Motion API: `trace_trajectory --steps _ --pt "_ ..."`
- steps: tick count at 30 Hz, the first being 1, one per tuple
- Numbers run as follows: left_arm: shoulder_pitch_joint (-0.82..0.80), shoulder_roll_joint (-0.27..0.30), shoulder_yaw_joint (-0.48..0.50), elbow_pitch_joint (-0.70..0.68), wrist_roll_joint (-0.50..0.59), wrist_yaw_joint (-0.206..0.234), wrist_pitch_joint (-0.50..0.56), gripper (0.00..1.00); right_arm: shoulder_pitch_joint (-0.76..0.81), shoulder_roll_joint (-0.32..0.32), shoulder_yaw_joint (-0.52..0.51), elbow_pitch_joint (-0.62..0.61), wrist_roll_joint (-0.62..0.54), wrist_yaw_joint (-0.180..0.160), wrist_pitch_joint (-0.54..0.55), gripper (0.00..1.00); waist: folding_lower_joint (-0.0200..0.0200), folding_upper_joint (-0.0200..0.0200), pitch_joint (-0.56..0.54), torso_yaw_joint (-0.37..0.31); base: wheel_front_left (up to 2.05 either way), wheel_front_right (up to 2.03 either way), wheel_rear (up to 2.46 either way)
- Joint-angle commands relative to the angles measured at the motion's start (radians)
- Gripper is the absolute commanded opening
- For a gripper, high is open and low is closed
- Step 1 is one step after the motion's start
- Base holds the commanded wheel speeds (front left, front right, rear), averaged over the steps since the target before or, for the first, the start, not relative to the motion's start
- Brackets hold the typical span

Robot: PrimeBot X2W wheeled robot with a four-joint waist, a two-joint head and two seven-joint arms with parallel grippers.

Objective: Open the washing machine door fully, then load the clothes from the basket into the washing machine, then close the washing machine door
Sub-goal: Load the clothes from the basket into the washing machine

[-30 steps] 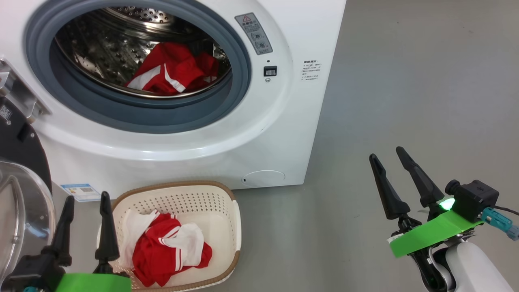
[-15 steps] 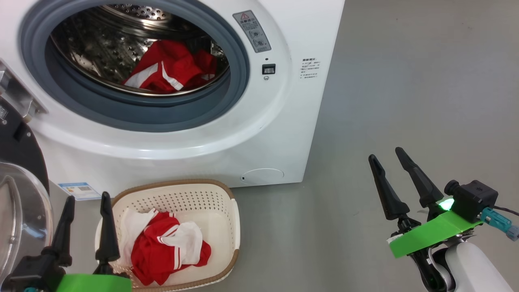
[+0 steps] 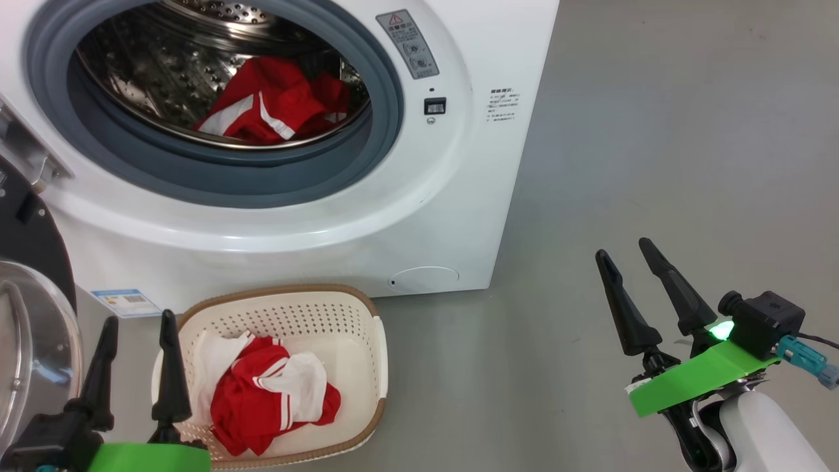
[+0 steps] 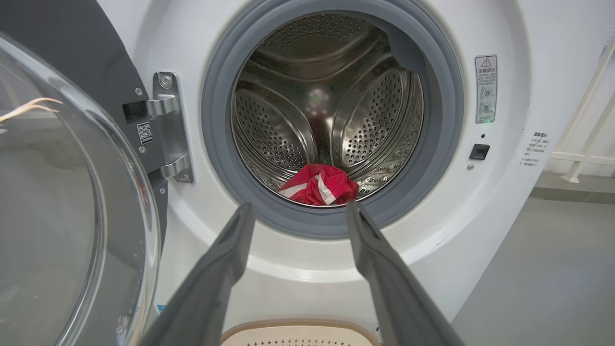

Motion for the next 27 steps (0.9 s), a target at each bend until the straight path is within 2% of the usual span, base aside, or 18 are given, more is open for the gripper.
trace_trajectory --steps 1,14,27 --pt "-0.022 0.011 0.038 -0.021 0.014 -0.008 -0.008 1.0 -0.001 -0.003 0.019 -0.025 0.008 0.002 -0.005 1.0 0.0 0.0 0.003 0.0 0.0 0.0 0.0" --pt "-0.049 0.006 0.044 -0.017 0.021 -0.02 -0.008 1.0 -0.018 0.001 0.011 -0.038 0.002 0.002 -0.005 1.0 0.0 0.0 0.055 -0.004 0.0 0.0 0.0" --pt "-0.117 0.013 0.031 0.02 0.031 -0.039 -0.008 1.0 -0.058 0.015 -0.001 -0.057 -0.007 0.002 -0.005 1.0 0.0 0.0 0.162 -0.016 0.0 0.0 0.0"
